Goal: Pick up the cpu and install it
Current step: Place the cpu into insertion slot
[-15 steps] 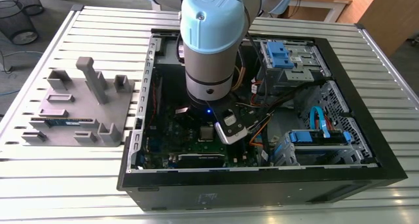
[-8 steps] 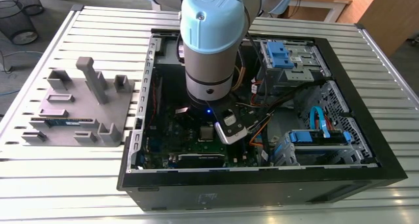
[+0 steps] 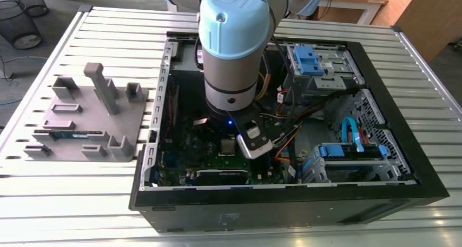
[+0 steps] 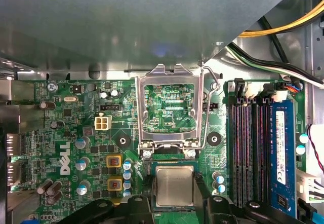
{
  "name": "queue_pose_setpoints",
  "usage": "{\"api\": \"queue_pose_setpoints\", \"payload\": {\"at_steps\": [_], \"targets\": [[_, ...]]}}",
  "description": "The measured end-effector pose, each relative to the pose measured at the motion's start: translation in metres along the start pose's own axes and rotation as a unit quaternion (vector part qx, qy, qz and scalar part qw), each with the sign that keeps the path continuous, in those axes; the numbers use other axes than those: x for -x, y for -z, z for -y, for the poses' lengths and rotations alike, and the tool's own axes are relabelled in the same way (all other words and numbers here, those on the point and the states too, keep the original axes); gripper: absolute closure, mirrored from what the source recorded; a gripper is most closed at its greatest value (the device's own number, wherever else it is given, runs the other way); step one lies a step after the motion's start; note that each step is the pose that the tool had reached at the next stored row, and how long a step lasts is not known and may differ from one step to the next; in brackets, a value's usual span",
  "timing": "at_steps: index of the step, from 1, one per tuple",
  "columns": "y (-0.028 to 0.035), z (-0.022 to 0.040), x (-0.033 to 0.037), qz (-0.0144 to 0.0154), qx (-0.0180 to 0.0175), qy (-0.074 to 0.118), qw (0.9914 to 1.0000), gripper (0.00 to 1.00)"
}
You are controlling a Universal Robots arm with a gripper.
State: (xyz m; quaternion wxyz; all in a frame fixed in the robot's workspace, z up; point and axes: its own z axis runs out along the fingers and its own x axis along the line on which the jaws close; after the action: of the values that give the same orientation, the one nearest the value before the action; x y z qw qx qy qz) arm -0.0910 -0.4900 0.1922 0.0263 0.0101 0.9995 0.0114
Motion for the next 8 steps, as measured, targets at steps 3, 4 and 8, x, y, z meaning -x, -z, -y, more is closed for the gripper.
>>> {"api": "queue_pose_setpoints", "payload": {"at_steps": [3, 4, 8], "targets": [[0.0000, 0.0000, 0.0000, 0.0000, 0.0000, 0.000, 1.00000, 0.56], [0.0000, 0.0000, 0.0000, 0.0000, 0.0000, 0.000, 1.00000, 0.56], [0.0002, 0.0001, 0.0000, -0.0001, -0.0003, 0.000, 1.00000, 0.58]]}}
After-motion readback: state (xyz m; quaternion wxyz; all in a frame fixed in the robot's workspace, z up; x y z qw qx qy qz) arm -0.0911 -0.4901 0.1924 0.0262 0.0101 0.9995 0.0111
